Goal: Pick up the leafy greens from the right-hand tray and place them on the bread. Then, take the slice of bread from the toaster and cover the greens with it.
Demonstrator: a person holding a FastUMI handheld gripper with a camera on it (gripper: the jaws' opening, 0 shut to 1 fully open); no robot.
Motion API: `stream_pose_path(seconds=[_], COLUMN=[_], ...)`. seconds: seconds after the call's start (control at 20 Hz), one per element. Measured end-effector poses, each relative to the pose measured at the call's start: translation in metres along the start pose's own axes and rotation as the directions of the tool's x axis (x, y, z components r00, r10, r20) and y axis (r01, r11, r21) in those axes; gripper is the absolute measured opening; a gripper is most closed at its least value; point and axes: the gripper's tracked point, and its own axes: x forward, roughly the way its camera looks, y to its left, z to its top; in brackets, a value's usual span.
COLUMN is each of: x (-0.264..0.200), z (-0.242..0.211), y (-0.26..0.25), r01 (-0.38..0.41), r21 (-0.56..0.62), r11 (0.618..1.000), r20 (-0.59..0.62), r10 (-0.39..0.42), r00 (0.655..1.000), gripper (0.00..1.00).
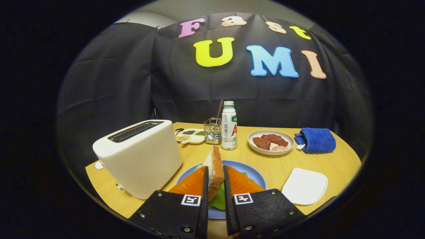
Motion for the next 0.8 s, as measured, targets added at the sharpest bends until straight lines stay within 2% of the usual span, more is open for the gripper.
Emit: stream_pose_path(seconds=[0.1,0.15,0.3,0.55,0.8], x=[0.003,0.004,0.005,0.006,-0.003], z=[-0.002,-0.002,-0.002,0.002,0.014], y=[-0.007,-0.011,-0.014,-0.027,-0.045], r01=[0.012,0.015,0.007,0.038,0.064], r21=[-0.01,-0.025,-0.035,-0.065,-0.055], r11=[1.0,1.0,0.999,0.997,0.996], r20=[-0.011,-0.018,-0.018,-0.005,0.039], r10=[-0.012,-0.015,-0.008,-0.039,-0.062], r00=[1.0,1.0,1.0,0.999,0.997], gripper=[0.25,0.3,0.3,0.38,0.39])
